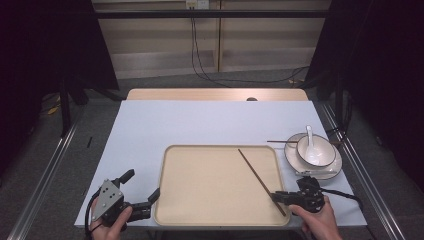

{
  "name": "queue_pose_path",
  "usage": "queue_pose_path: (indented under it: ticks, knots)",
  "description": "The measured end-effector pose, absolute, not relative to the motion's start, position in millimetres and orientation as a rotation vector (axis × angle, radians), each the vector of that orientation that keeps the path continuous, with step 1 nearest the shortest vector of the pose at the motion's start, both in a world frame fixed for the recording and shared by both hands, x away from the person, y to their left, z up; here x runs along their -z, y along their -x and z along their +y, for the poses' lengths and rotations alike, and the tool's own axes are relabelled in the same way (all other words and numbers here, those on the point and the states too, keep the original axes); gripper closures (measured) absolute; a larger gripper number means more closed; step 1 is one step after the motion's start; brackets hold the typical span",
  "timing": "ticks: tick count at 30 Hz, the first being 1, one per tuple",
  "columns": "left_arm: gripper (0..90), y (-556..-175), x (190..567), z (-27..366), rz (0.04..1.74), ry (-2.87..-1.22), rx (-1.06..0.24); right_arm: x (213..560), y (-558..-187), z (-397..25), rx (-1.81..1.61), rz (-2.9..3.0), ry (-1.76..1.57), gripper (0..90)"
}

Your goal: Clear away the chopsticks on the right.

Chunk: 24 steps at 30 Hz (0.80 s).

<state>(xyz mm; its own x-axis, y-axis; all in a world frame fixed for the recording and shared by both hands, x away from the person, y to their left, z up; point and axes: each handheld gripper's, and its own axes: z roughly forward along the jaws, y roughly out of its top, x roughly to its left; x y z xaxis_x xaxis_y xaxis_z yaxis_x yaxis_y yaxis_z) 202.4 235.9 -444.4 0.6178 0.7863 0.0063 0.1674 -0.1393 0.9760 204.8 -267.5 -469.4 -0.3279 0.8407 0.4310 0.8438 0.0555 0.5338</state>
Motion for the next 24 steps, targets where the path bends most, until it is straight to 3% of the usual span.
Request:
queue_pose_path:
  ticks: [5,6,7,8,10,11,12,20,22,24]
  knots:
    - [2.4,-202.3,444.3,237.0,0.802,-1.650,-0.649,454.1,-199.8,-276.5,1.317,-2.395,1.719,57.9]
    - [2.4,-202.6,444.4,237.1,0.799,-1.651,-0.645,447.1,-197.4,-282.0,1.396,-2.416,1.675,48.0]
    - [2.4,-202.5,444.5,237.0,0.801,-1.651,-0.644,447.1,-197.4,-282.0,1.396,-2.416,1.675,48.0]
    - [2.4,-202.1,444.1,237.1,0.801,-1.655,-0.651,444.0,-197.3,-287.1,1.423,-2.456,1.637,31.1]
    - [2.5,-202.0,444.2,236.7,0.805,-1.653,-0.651,440.5,-197.3,-293.1,1.460,-2.497,1.568,22.1]
    - [2.5,-202.1,444.5,236.7,0.803,-1.653,-0.646,440.5,-197.3,-293.1,1.460,-2.497,1.568,22.1]
    - [2.6,-202.5,444.5,237.3,0.807,-1.656,-0.650,436.4,-198.1,-300.8,1.517,-2.520,1.514,13.5]
    - [2.5,-203.7,444.8,237.5,0.816,-1.652,-0.655,408.9,-212.5,-341.6,1.658,-2.614,1.420,14.7]
    - [2.6,-204.3,445.0,237.9,0.820,-1.654,-0.654,399.8,-222.5,-366.7,1.682,-2.656,1.351,8.7]
    - [2.6,-204.1,444.9,238.4,0.822,-1.656,-0.658,398.6,-226.8,-374.9,1.655,-2.652,1.309,8.3]
